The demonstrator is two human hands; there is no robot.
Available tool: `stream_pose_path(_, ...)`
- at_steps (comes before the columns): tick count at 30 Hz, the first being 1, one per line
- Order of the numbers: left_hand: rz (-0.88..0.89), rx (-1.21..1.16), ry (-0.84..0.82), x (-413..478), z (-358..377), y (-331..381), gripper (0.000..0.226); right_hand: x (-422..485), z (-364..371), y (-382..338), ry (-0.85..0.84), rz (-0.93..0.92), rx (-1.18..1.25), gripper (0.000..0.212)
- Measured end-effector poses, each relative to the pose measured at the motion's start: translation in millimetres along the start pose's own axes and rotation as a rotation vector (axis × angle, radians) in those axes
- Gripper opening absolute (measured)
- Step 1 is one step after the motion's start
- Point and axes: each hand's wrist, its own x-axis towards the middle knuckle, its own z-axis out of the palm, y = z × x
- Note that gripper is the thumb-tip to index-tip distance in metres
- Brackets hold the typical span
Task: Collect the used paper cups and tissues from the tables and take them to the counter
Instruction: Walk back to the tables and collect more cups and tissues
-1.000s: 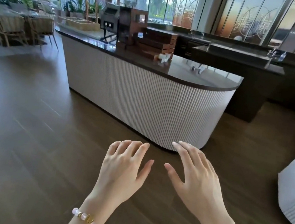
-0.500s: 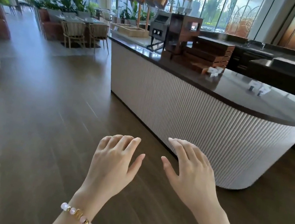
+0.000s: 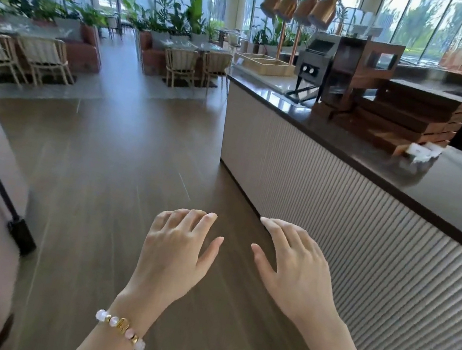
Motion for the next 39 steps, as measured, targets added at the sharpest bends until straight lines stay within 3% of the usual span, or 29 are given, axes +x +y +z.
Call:
stream_pose_path(9, -0.072, 0.010, 0.005, 83.8, 73.1, -63.4, 0.033, 116.4, 78.8, 21.3, -0.024, -0.069, -0.006, 0.043)
stream_pose_path(20, -0.144, 0.052, 0.111, 268.4, 163.0, -214.2, 0.030, 345.8, 202.4, 4.3, 0.036, -0.144, 0.024, 0.040)
stream_pose_path(39, -0.321, 0.150, 0.035, 512.6, 330.3, -418.0, 0.041, 675.7, 428.1, 7.8, 0.061, -0.343, 0.146, 0.040)
